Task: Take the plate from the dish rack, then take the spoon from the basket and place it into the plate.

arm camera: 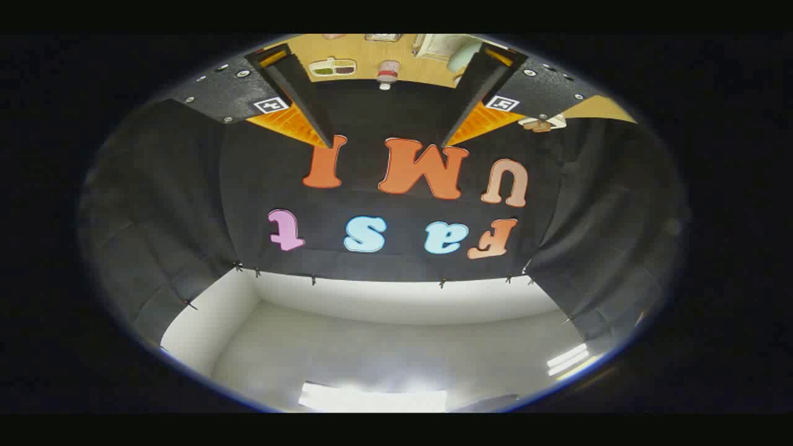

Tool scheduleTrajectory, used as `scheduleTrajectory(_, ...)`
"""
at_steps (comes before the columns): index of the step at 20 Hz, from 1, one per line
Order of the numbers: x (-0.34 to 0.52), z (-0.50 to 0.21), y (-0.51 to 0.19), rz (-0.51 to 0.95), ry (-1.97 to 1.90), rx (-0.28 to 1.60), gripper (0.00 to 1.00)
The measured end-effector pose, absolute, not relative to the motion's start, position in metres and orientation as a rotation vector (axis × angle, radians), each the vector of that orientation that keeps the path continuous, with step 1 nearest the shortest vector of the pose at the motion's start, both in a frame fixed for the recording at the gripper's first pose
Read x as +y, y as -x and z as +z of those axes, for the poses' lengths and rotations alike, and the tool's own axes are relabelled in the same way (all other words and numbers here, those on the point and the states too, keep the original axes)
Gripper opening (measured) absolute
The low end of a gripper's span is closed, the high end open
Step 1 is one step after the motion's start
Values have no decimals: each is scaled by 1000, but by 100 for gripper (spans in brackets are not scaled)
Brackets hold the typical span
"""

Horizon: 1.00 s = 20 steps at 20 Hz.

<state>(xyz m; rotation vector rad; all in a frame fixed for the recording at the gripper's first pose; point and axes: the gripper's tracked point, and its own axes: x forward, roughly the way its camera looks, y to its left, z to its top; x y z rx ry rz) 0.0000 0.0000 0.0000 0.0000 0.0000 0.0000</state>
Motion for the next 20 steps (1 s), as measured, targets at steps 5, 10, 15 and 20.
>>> scheduleTrajectory(5, -2, 2, 3, -3, -6, 6, 99)
scheduleTrajectory(10, -5, 5, 3, -7, -6, 3, 99)
scheduleTrajectory(15, -4, 4, 0, -4, -16, 11, 99)
scheduleTrajectory(20, 4, -4, -3, 11, -12, 39, 99)
